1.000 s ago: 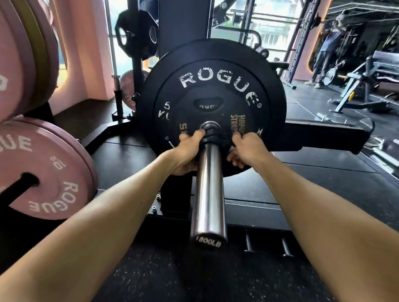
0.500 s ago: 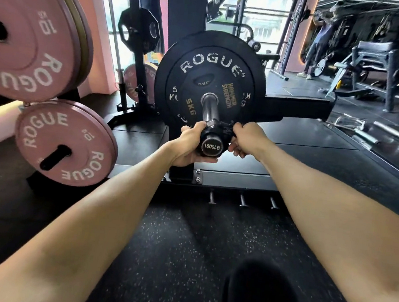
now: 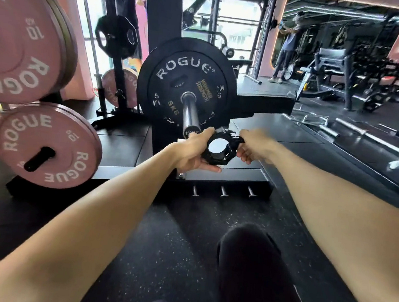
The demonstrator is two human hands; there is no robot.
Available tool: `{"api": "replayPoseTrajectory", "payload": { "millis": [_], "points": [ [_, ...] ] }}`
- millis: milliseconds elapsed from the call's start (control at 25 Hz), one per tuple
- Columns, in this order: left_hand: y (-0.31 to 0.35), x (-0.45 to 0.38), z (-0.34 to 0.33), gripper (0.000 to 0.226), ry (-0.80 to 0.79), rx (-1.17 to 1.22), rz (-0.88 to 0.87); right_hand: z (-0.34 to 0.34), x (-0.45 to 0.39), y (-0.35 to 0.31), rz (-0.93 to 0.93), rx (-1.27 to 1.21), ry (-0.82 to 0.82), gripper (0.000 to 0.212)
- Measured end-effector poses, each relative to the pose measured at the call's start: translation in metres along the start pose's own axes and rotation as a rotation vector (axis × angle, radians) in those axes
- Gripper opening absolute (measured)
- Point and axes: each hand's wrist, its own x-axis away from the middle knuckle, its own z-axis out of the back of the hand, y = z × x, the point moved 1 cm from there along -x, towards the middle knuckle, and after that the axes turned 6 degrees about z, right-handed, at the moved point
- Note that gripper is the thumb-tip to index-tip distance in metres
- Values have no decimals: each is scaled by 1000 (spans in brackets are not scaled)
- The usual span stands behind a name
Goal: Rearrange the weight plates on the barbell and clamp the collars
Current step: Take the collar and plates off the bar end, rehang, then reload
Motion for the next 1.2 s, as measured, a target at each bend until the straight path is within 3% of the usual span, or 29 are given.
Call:
{"api": "replayPoseTrajectory", "payload": {
  "millis": [240, 400, 760, 1200],
  "points": [
    [65, -54, -39, 73, -43, -38, -156, 83, -15, -9, 92, -90, 122, 31],
    [112, -111, -50, 74, -43, -84, -283, 132, -62, -9, 143, -192, 96, 19],
    [202, -300, -51, 79, 46, -258, -414, 208, -260, 24, 172, -97, 260, 26],
    [273, -516, -22, 78, 206, -650, -263, 233, -478, 82, 125, 148, 331, 24]
  ]
}}
